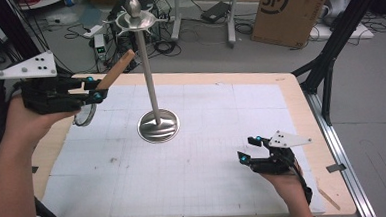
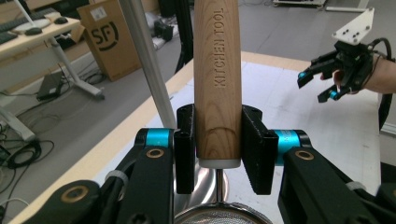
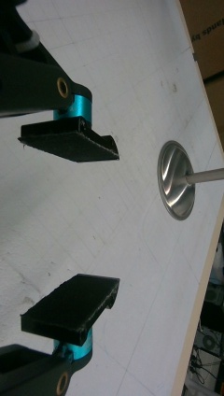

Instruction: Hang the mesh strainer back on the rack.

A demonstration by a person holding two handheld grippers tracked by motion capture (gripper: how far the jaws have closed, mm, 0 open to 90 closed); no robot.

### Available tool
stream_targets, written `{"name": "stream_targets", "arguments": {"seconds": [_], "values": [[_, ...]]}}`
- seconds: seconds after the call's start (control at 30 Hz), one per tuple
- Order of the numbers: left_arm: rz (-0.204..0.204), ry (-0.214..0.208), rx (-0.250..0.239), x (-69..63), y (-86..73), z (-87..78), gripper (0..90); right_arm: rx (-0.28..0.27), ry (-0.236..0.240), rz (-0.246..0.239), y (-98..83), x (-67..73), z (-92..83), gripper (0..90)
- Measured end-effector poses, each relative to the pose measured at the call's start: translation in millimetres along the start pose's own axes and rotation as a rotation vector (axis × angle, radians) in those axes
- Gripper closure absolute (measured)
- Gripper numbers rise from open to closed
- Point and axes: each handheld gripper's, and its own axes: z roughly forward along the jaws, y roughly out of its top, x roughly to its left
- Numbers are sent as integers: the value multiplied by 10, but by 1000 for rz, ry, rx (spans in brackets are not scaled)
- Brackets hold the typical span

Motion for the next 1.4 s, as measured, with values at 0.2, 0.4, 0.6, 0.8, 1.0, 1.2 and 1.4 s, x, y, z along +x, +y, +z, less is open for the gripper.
{"name": "stream_targets", "arguments": {"seconds": [0.2, 0.4, 0.6, 0.8, 1.0, 1.2, 1.4], "values": [[12, 34, -13, 9, 106, -95, 687, -3, 1, 2, 2, 1, -2, 317], [11, 65, -31, 45, 165, -156, 687, -3, 3, 4, 2, 2, -6, 317], [1, 102, -11, 100, 216, -128, 687, -3, 4, 5, 1, 0, -3, 318], [-16, 130, 7, 163, 208, -75, 687, -6, 3, 7, 1, -4, -17, 318], [-22, 143, 19, 178, 202, -19, 687, -9, 1, 5, -2, -13, -24, 318], [-25, 151, 31, 184, 185, 84, 687, -9, 3, 4, 3, -5, -21, 318], [-40, 161, 36, 199, 157, 170, 687, -12, -1, 4, 2, -14, -36, 318]]}}
